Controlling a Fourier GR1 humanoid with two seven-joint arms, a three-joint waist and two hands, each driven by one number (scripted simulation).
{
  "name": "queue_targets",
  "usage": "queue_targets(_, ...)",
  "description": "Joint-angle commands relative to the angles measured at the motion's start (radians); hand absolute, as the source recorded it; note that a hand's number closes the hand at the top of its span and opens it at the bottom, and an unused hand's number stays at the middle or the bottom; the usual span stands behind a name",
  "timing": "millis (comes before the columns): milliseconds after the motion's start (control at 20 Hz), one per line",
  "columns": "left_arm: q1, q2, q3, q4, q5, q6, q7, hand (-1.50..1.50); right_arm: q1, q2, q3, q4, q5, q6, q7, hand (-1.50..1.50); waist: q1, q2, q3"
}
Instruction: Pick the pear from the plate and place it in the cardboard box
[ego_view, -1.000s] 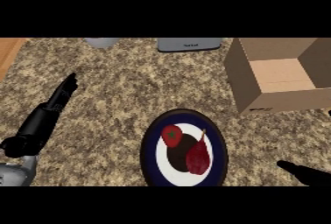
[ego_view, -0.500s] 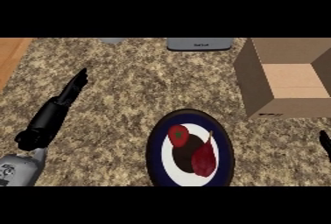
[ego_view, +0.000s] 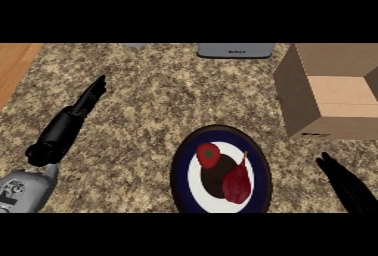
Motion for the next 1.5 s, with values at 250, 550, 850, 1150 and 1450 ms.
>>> queue_targets(250, -0.035, -0.002, 0.061, 0.041, 0.01, -0.061, -0.003, 0.0, -0.312, 0.195, 0.288, 0.043, 0.14, 0.223, 0.472, -1.5, -0.001, -0.002, 0.003)
queue_targets(550, 0.007, -0.022, 0.073, -0.032, -0.024, -0.072, 0.05, 0.0, -0.427, 0.395, 0.378, 0.163, 0.197, 0.296, 0.602, -1.5, -0.004, -0.004, 0.004)
queue_targets(850, -0.002, -0.082, 0.083, 0.014, -0.07, -0.07, 0.032, 0.0, -0.369, 0.39, 0.389, 0.187, 0.333, 0.28, 0.585, -1.5, -0.014, -0.005, 0.004)
queue_targets(1150, 0.03, -0.074, 0.134, -0.087, -0.071, -0.113, 0.067, 0.0, -0.415, 0.444, 0.315, 0.359, 0.344, 0.255, 0.474, -1.5, -0.009, -0.005, 0.005)
queue_targets(1450, 0.013, -0.114, 0.144, -0.012, -0.109, -0.15, 0.037, 0.0, -0.433, 0.49, 0.278, 0.359, 0.344, 0.356, 0.52, -1.5, -0.012, -0.004, 0.004)
